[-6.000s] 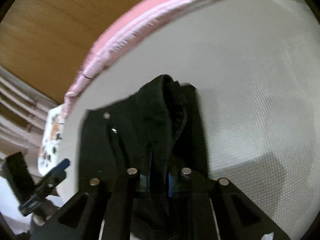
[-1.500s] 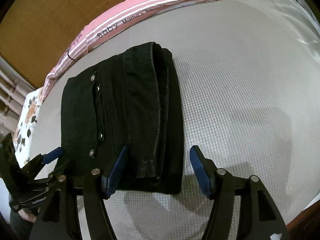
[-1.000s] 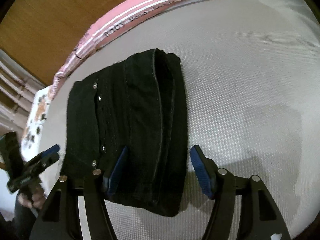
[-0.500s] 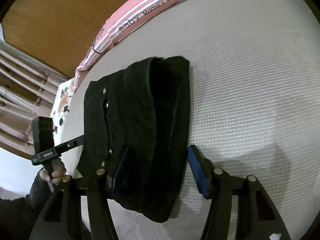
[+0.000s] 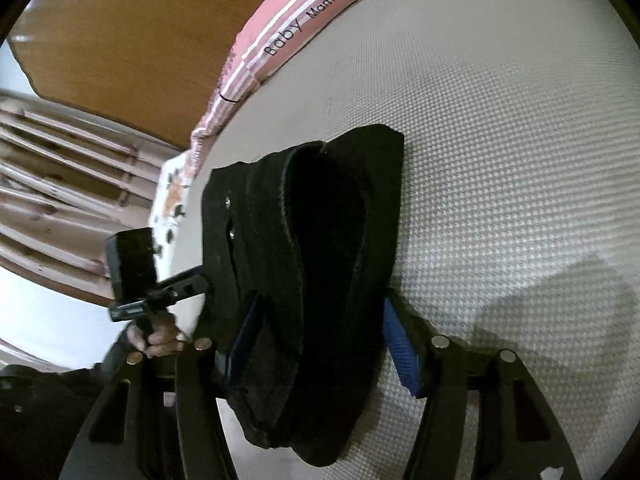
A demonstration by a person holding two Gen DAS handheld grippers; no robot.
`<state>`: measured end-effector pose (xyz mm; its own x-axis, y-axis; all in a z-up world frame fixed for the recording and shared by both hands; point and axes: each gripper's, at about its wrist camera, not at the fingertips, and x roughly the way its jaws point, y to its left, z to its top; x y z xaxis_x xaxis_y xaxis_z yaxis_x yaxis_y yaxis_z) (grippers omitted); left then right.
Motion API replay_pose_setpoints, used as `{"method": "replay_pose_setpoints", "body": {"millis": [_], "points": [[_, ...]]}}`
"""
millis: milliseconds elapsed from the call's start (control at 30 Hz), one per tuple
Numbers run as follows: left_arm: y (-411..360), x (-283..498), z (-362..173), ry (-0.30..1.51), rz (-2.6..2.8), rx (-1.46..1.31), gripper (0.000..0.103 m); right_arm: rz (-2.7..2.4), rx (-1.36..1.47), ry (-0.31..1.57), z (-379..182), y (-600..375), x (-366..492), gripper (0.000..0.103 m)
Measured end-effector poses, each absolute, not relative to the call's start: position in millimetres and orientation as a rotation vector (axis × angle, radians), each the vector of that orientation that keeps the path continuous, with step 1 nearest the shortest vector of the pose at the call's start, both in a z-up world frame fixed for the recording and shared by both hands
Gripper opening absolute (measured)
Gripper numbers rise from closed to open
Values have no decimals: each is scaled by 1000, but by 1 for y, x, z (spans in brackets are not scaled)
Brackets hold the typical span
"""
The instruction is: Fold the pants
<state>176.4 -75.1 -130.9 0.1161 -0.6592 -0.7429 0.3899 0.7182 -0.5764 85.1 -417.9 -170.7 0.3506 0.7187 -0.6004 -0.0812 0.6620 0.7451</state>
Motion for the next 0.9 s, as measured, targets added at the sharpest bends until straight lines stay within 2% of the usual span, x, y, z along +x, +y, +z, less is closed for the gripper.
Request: {"method": "replay_pose_setpoints", "body": {"millis": [167,300,433,533,800,900], "points": [[-69,179,-133,1258,-822,-308,72,620,714,1117,-174,-413,83,56],[-70,181,-133,1265,-845,-301,72,594,632,1141,-170,-412,77,44],[-70,183,-133,1266,-854,-301,72,573,585,1137,-167,-411,72,46],[-71,183,-133,1258,-860,-283,72,608,651,1139,-174,-415,79,47],[-87,183,-130,1215,-801,-242,72,591,730,1119,-178,-412,97,42],[-92,176,-128,1198,-740,-190,66,530,756,1104,-178,-411,89,40]]}}
